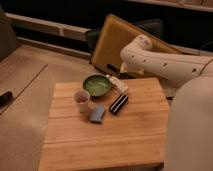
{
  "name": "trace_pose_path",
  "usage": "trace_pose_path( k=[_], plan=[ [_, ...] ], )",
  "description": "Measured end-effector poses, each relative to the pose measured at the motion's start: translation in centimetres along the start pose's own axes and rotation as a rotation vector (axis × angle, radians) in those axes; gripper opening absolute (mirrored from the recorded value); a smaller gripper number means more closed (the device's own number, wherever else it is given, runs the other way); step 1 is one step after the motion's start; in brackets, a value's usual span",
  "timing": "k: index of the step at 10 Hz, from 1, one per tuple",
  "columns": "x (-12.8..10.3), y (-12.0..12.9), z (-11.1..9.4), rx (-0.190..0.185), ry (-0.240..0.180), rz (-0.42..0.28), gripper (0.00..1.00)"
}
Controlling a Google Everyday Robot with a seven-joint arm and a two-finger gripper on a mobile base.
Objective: Pick up the ceramic bowl
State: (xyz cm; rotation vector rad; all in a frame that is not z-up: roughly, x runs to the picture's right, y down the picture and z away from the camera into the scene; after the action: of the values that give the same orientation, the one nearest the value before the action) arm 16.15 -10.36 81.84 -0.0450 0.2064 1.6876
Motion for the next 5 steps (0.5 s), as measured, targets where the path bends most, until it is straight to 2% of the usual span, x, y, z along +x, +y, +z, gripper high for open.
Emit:
trace_pose_path(
  k=[5],
  plan=[
    [-0.21,-0.11,0.16,0.000,-0.005,0.000,0.65]
  ],
)
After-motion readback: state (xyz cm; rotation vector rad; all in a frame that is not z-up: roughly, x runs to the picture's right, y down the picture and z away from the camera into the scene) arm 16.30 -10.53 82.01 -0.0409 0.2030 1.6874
